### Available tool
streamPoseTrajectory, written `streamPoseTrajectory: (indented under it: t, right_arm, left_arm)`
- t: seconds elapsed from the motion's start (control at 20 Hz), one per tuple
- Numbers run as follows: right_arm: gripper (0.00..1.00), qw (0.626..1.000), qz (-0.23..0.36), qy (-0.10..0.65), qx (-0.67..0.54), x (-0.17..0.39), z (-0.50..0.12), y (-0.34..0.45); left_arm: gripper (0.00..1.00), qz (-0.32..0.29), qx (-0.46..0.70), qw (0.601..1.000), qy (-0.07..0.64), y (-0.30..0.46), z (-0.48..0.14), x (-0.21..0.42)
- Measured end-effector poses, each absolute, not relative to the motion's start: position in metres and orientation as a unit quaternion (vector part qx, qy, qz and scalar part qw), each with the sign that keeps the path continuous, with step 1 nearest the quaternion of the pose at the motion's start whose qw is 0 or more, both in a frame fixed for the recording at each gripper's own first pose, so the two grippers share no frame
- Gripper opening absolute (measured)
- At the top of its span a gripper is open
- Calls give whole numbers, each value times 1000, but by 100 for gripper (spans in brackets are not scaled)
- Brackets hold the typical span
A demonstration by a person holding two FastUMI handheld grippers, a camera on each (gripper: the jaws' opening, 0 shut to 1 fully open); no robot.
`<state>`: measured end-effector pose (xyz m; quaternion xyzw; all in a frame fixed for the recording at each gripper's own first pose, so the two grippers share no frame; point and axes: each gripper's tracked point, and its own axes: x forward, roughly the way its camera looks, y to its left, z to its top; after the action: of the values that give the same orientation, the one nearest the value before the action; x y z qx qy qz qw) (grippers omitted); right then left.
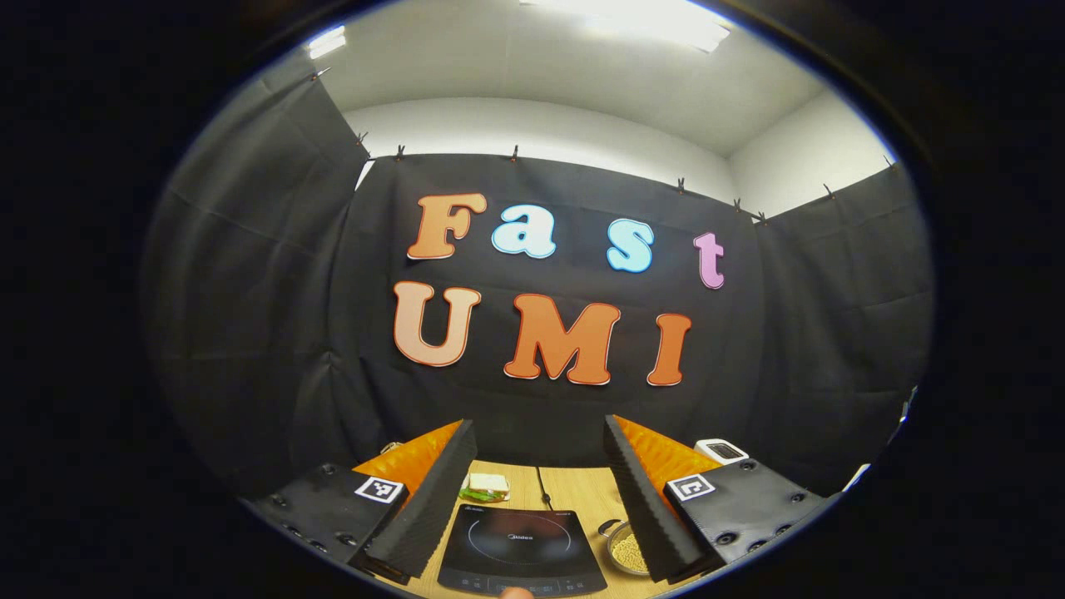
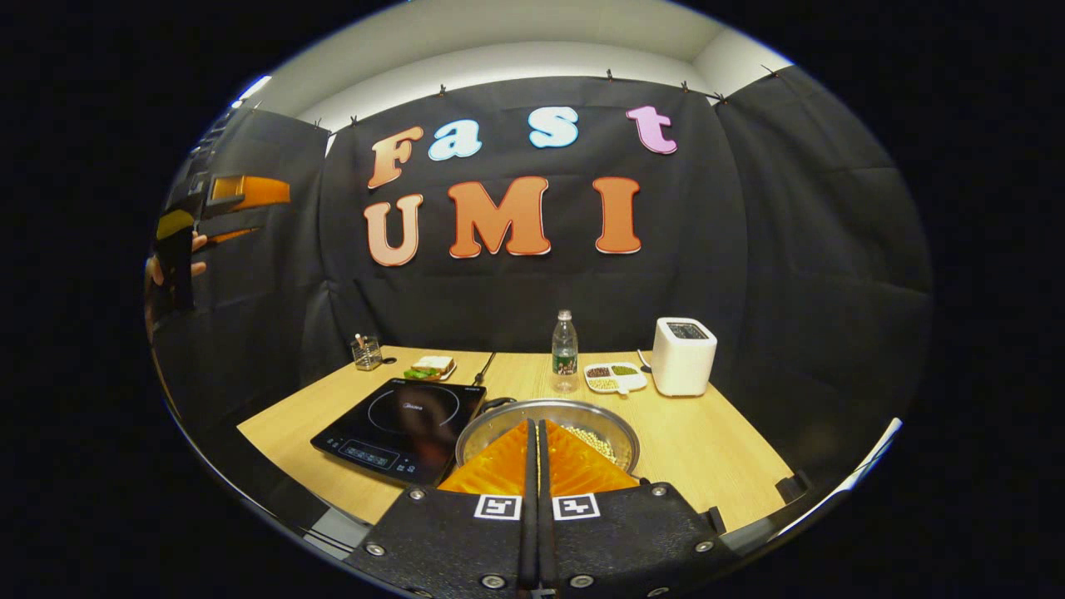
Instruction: First push the handle of the pot to place it horizontally, then grasp the pot with both hands and set it on the induction cooktop.
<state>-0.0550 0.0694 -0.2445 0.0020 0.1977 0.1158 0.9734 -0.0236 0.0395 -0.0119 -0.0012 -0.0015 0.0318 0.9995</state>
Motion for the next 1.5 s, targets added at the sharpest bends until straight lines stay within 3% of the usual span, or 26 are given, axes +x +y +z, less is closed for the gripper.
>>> streamPoseTrajectory:
  t: [0.65, 1.5]
  right_arm:
    - [0, 949, 68, 308, 4, -61, -368, 36]
    - [0, 929, 12, 368, 26, -34, -439, 16]
  left_arm:
    - [99, 14, 11, 1000, 10, 29, -28, -15]
    - [99, 23, 21, 999, 23, 41, -46, 1]
